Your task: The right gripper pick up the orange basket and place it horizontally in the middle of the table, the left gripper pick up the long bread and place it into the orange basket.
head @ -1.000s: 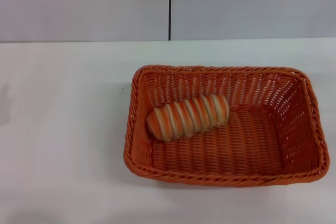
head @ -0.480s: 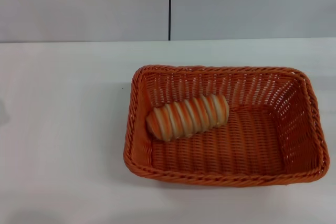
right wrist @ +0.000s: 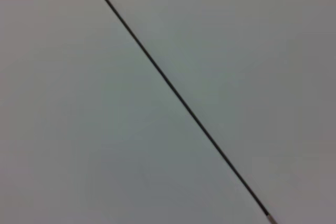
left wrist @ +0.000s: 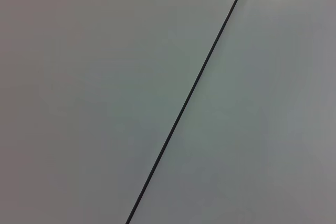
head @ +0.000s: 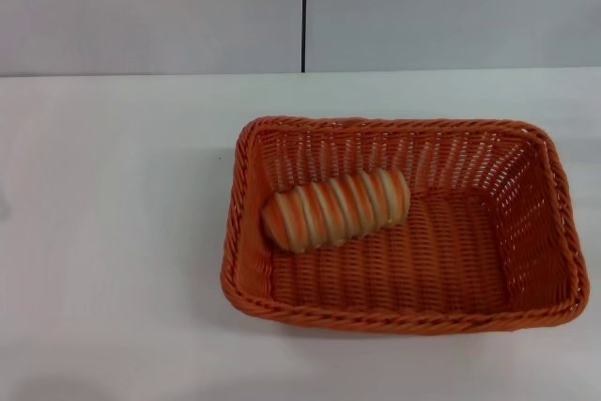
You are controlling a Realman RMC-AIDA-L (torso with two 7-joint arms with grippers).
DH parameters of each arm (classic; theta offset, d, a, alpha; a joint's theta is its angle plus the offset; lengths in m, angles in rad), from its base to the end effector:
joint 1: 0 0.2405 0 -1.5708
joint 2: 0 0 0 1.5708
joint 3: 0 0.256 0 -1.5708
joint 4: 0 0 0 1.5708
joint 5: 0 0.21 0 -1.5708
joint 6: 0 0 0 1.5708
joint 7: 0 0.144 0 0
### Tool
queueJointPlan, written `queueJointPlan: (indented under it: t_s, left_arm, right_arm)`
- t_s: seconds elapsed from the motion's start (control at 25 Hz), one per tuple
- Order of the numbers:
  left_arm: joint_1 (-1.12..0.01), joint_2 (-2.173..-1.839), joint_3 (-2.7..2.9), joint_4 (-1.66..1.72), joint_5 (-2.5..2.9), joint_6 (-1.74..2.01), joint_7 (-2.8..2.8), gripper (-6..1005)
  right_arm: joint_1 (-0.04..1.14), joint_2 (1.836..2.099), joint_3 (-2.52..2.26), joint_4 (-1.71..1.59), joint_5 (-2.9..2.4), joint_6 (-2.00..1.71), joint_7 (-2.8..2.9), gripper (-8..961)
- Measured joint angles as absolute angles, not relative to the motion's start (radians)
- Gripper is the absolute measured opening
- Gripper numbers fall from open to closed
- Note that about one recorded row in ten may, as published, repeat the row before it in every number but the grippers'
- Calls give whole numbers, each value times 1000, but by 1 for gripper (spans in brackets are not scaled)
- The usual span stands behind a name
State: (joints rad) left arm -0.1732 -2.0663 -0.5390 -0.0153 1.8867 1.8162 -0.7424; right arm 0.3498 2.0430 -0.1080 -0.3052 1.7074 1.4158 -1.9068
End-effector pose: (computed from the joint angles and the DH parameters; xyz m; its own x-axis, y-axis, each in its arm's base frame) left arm -0.3626 0.2031 0.0611 0.2586 -0.3800 0.8881 0.9260 -0.1644 -0.3400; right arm 0.3743 0.2958 0.0906 0.1560 0.0477 -0.9866 -0.9626 -0.2166 -0.1627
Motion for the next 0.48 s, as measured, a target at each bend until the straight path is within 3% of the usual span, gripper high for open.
queueJointPlan:
  t_s: [0.48]
  left_arm:
    - [-192, -2065, -576, -15, 1887, 1806, -737, 56]
  right_arm:
    - [353, 2040, -48, -305, 1707, 1416, -1907, 568]
